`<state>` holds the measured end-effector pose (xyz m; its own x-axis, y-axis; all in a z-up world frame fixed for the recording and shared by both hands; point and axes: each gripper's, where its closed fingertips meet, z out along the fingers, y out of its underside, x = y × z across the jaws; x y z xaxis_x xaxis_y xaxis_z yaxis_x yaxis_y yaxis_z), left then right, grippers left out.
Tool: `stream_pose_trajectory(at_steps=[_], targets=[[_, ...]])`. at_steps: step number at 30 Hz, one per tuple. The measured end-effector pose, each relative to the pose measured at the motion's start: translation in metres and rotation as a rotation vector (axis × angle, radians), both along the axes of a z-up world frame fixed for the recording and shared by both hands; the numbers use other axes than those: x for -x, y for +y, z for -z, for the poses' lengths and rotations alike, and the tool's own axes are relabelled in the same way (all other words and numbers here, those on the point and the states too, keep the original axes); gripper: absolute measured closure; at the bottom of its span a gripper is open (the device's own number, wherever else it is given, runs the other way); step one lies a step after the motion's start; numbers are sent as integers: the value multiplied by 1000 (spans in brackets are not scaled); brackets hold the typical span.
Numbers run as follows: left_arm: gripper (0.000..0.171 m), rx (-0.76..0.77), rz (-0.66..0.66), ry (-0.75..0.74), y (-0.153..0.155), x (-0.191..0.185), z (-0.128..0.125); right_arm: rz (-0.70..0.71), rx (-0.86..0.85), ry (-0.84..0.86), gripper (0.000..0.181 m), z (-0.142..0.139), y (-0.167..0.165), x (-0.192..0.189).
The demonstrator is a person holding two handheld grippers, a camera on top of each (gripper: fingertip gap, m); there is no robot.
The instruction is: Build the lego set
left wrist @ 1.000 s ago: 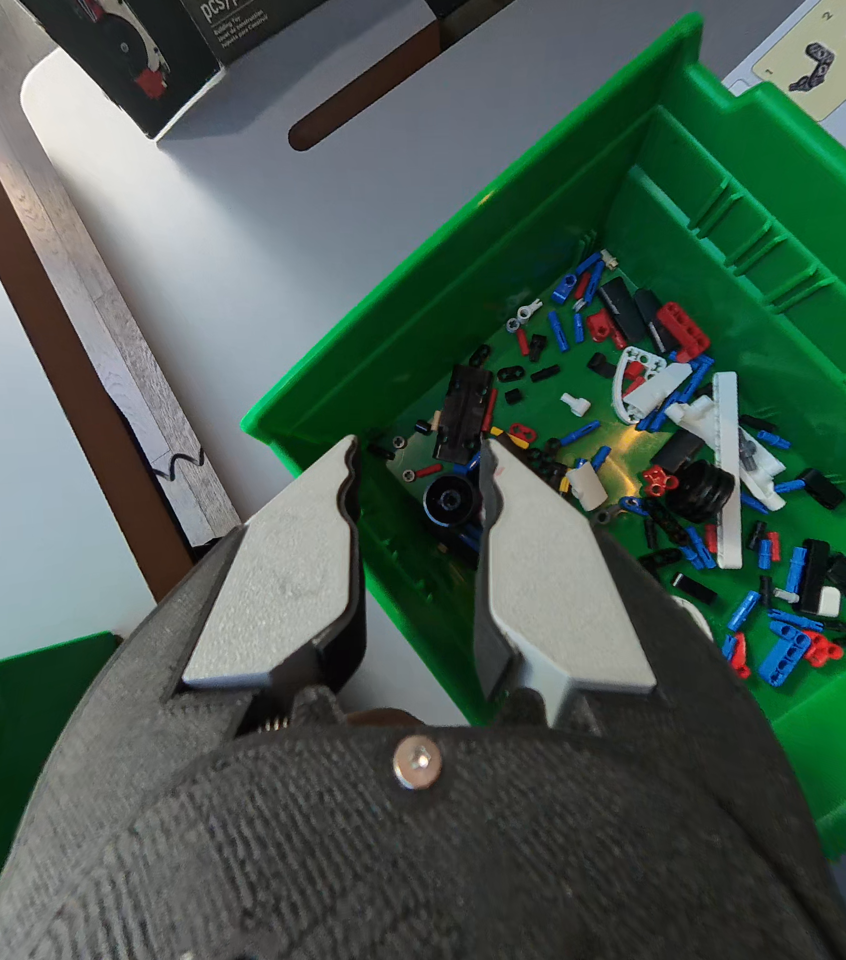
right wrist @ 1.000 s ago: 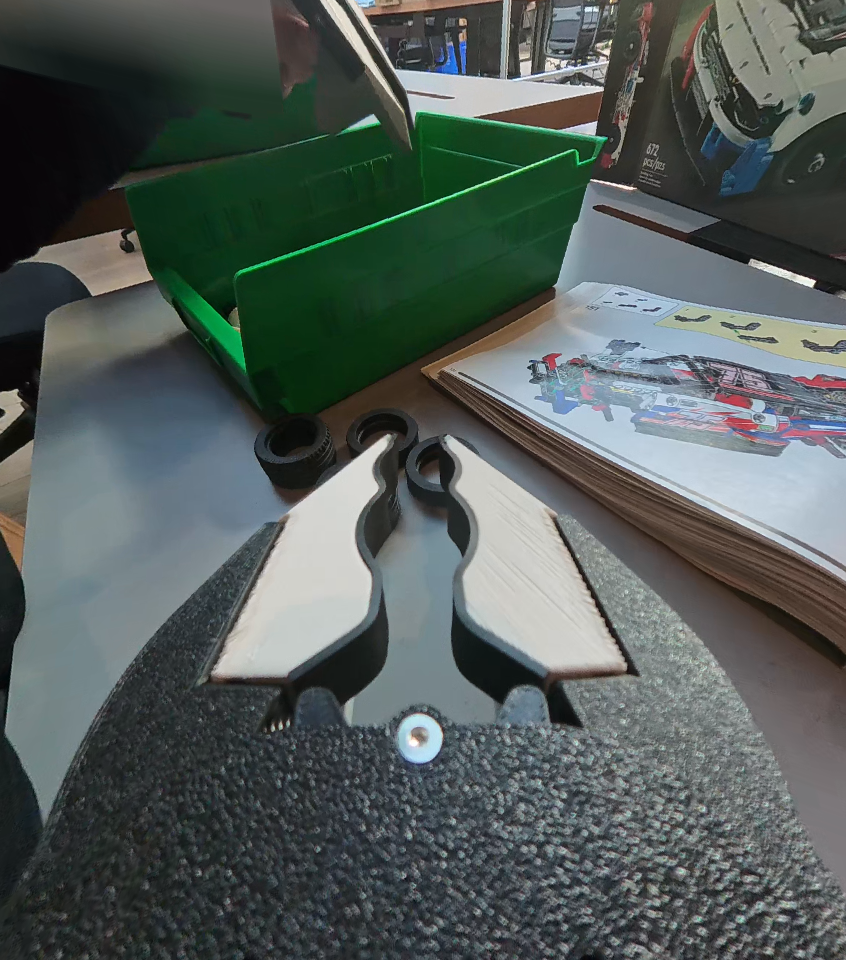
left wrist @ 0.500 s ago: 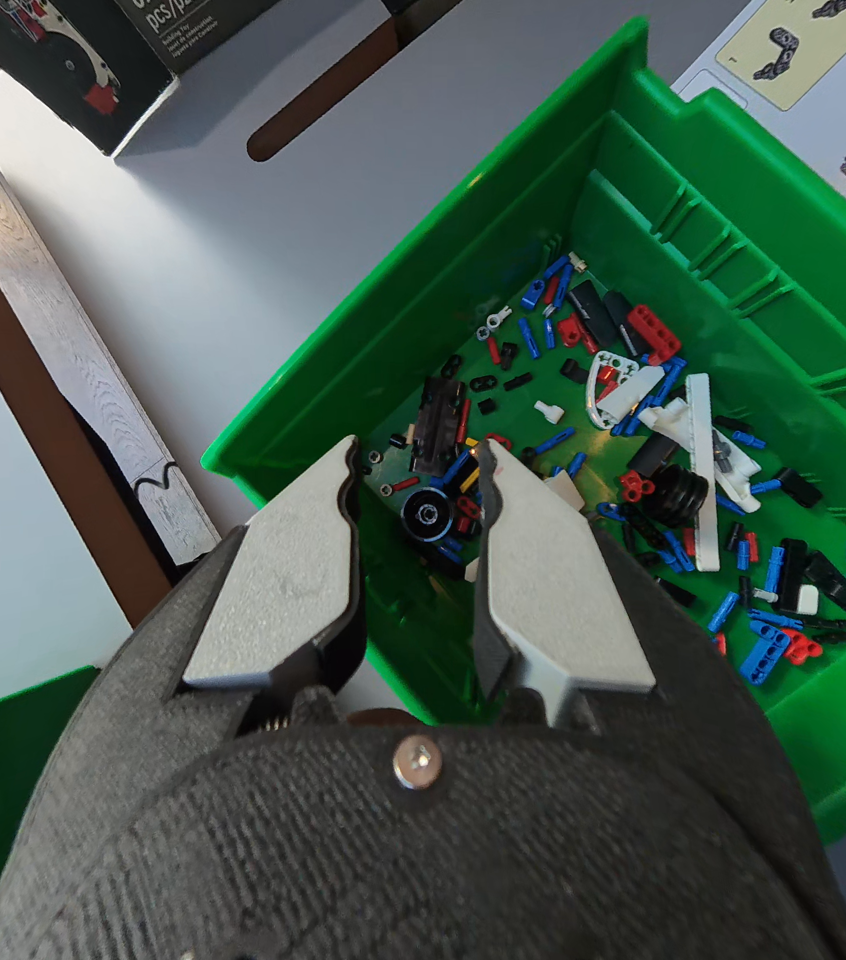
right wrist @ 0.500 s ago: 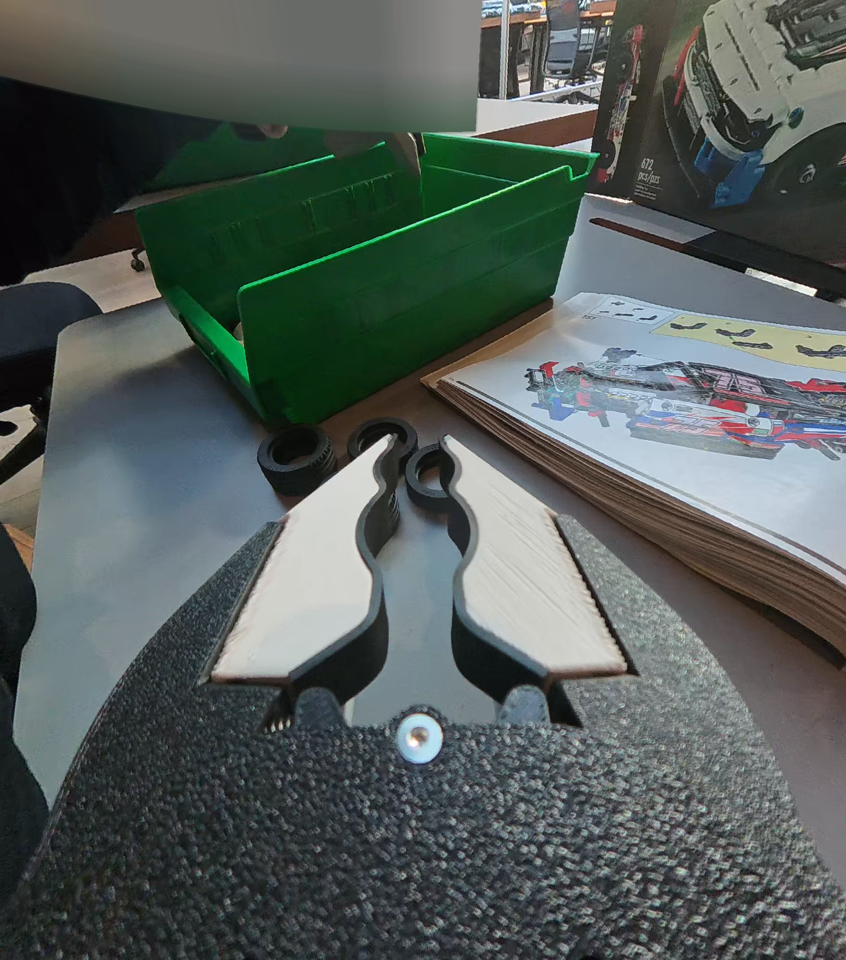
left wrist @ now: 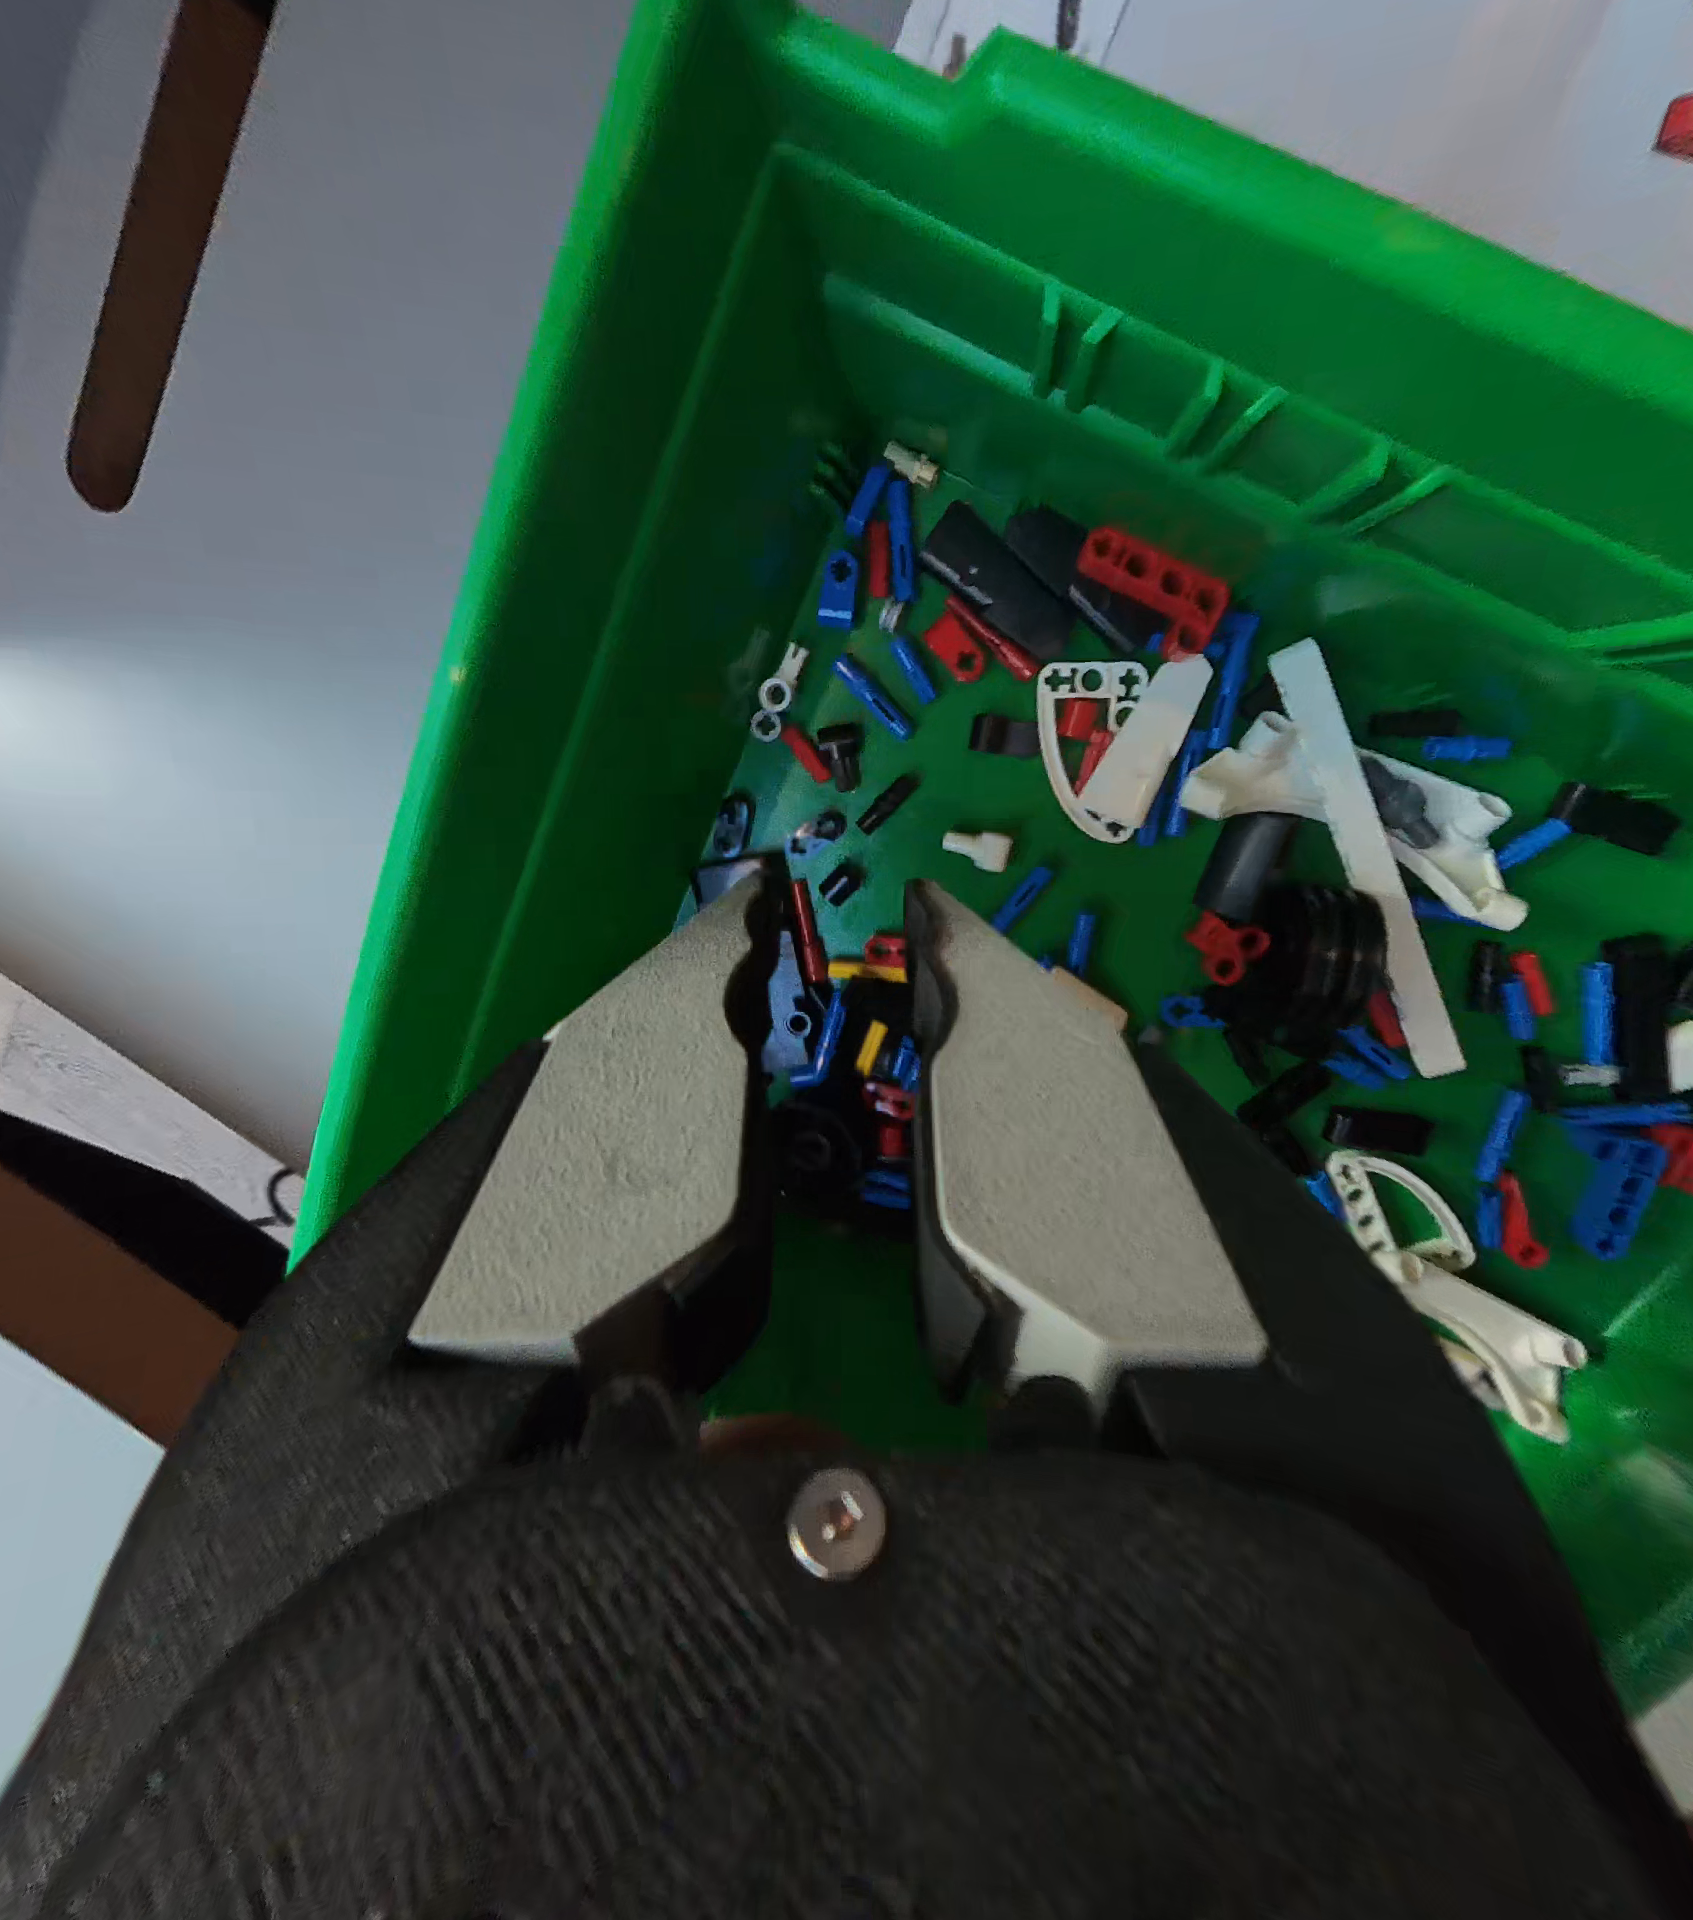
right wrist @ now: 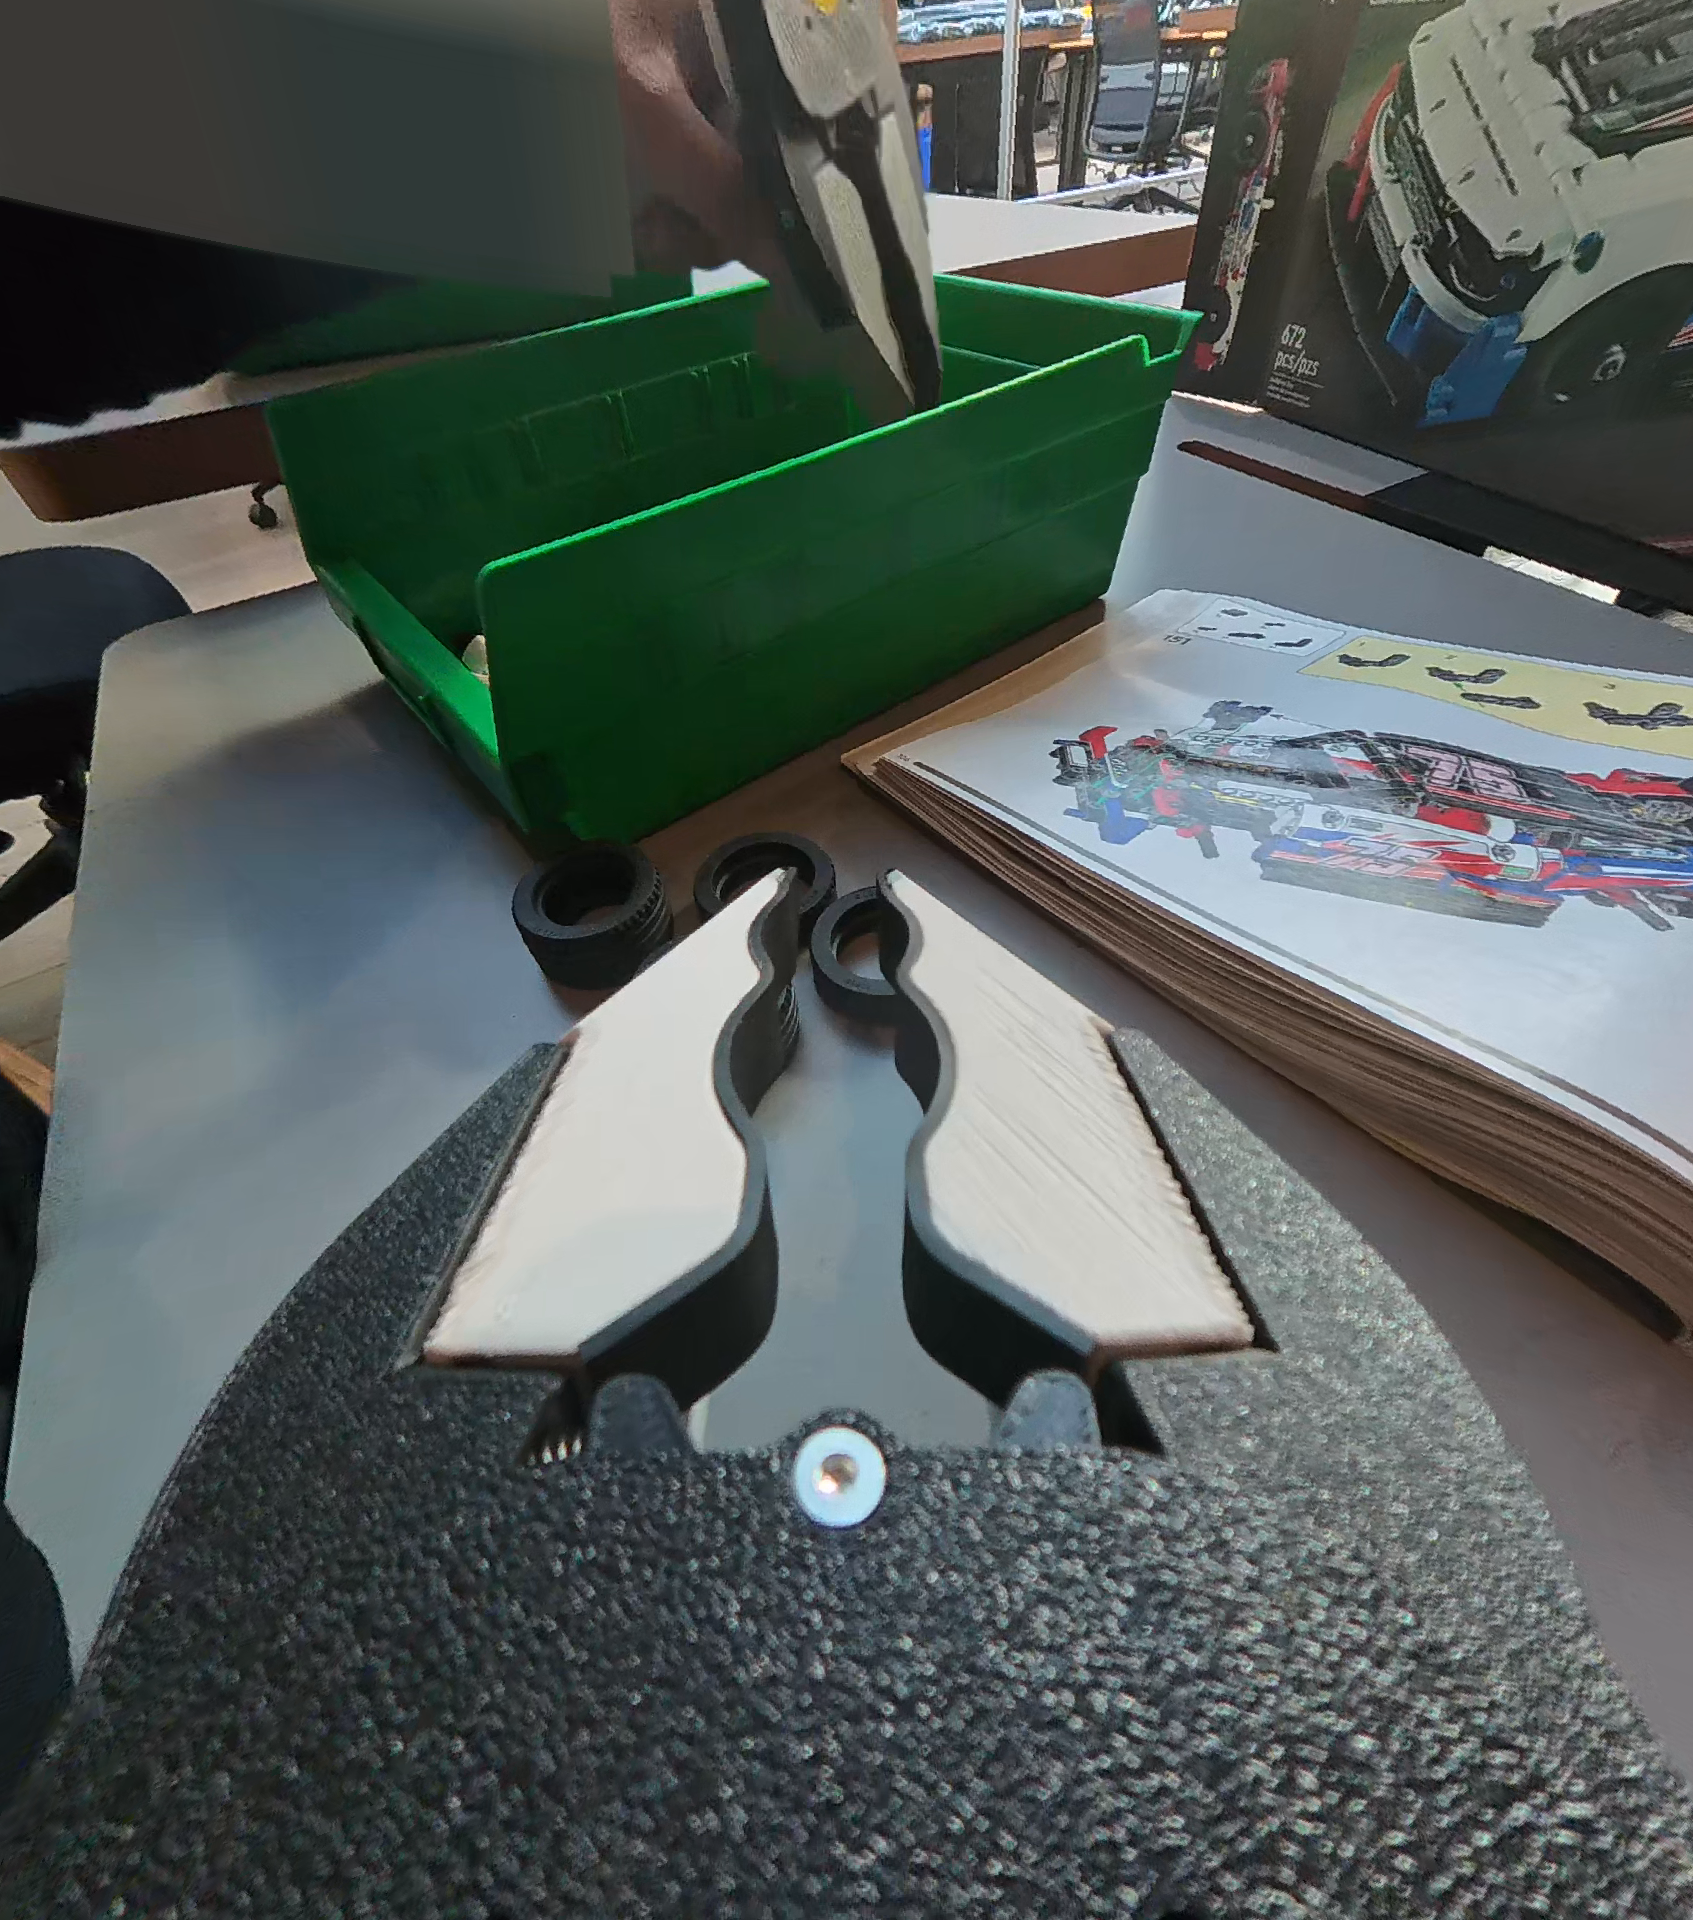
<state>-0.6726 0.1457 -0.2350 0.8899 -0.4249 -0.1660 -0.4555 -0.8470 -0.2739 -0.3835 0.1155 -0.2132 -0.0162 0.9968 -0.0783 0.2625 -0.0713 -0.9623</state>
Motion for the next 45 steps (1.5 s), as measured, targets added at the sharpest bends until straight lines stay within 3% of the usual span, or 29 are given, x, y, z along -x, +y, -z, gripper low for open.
stream_pose_trajectory(at_steps=[5,16,19,29,34,45], targets=[[153,109,-5,54,9,-5,25,3,-8,12,169,-2,0,-1],[155,132,-23,55,11,-4,41,-16,21,25,171,-4,0,-1],[171,127,-58,46,14,-1,44,-13,24,27,171,-4,0,-1],[165,94,-177,-38,14,1,42,-13,20,23,171,-3,0,-1],[162,48,-158,-133,26,-15,38,-11,15,21,171,-3,0,-1],[162,66,-140,-99,33,-21,45,-11,20,29,172,-4,0,-2]])
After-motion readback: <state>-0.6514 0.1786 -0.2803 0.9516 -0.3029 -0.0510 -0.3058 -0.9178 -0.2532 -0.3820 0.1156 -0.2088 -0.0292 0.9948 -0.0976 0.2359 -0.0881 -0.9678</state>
